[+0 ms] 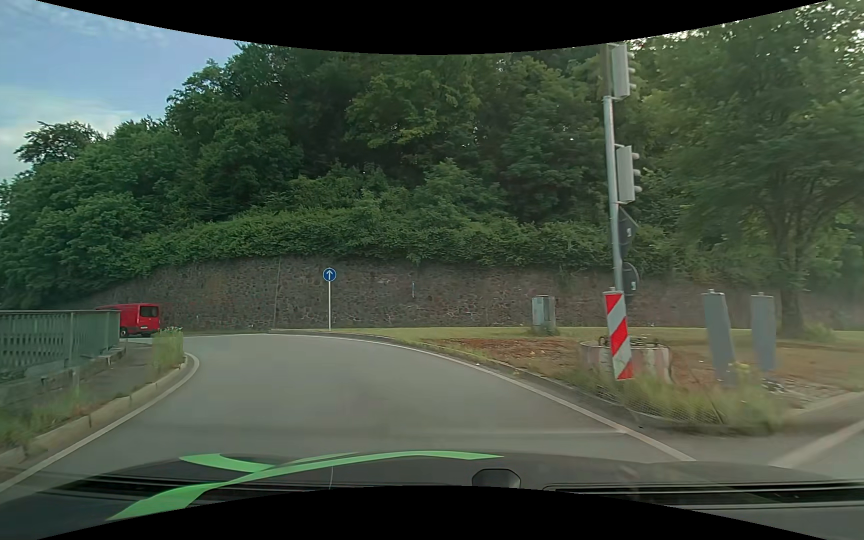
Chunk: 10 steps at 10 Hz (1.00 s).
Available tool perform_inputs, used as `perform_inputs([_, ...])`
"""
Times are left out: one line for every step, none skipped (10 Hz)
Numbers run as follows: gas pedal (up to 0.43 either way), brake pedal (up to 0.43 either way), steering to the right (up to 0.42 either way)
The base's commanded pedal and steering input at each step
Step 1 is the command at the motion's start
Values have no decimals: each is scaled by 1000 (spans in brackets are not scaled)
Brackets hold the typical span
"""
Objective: Follow the waypoints while adhering to traffic rules and regulations
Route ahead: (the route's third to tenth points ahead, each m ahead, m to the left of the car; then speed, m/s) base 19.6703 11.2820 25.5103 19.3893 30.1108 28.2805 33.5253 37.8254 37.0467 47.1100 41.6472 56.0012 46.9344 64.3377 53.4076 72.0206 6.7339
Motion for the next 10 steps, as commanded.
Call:
perform_inputs([240,0,-191])
perform_inputs([240,0,-191])
perform_inputs([240,0,-191])
perform_inputs([240,0,-191])
perform_inputs([240,0,-191])
perform_inputs([240,0,-191])
perform_inputs([240,0,-191])
perform_inputs([240,0,-188])
perform_inputs([240,0,-184])
perform_inputs([240,0,-180])
